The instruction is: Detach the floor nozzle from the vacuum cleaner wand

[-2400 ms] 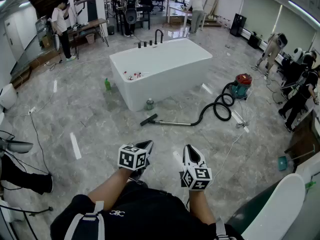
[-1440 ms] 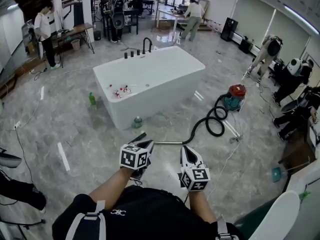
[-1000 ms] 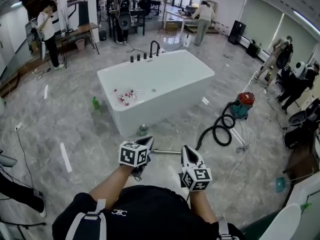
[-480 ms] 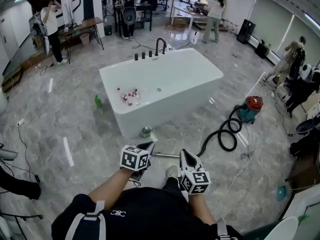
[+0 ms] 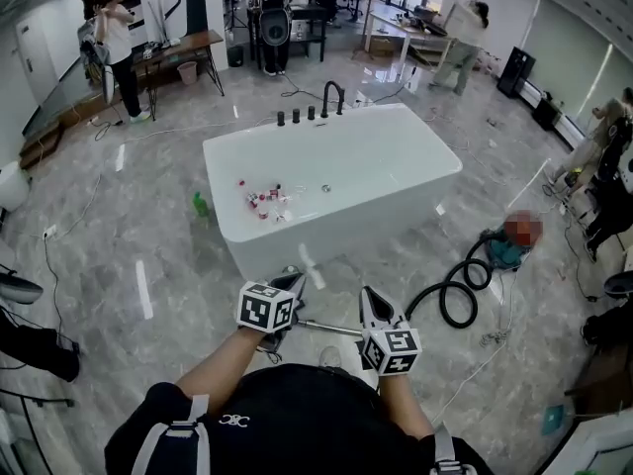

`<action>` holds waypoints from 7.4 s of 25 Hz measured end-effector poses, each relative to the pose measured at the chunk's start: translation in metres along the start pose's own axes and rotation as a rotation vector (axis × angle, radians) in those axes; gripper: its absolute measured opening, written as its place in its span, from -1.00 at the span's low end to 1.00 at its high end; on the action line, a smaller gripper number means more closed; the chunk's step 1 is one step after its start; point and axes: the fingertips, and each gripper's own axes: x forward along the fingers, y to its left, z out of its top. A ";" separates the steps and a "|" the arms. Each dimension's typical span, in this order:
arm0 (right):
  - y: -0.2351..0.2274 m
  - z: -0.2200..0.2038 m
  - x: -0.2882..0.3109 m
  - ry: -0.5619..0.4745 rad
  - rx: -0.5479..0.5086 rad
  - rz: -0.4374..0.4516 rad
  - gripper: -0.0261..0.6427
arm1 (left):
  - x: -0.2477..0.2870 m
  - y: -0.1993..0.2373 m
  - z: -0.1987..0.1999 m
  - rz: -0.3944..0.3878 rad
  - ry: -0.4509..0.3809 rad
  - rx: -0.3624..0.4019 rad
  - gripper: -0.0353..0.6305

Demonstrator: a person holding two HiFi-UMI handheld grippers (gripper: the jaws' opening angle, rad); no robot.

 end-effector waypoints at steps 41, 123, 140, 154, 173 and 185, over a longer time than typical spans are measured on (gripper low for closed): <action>-0.133 -0.091 0.181 0.424 -0.100 0.240 -0.87 | 0.185 0.076 -0.029 0.118 0.195 -0.281 -0.86; -0.096 -0.715 0.281 0.945 -0.684 0.817 -0.41 | 0.357 0.283 -0.500 0.395 -0.016 -1.102 -0.17; -0.055 -0.711 0.246 0.926 -0.332 1.295 -0.40 | 0.345 0.292 -0.499 0.369 -0.039 -0.997 -0.53; -0.003 -0.724 0.256 0.934 -0.353 1.341 -0.44 | 0.340 0.292 -0.482 0.359 0.003 -0.947 -0.53; -0.089 -0.770 0.201 1.160 -0.410 1.272 -0.49 | 0.229 0.424 -0.457 0.488 -0.178 -1.054 -0.55; -0.084 -0.773 0.225 1.079 -0.447 1.195 -0.48 | 0.289 0.374 -0.478 0.389 0.012 -0.931 -0.55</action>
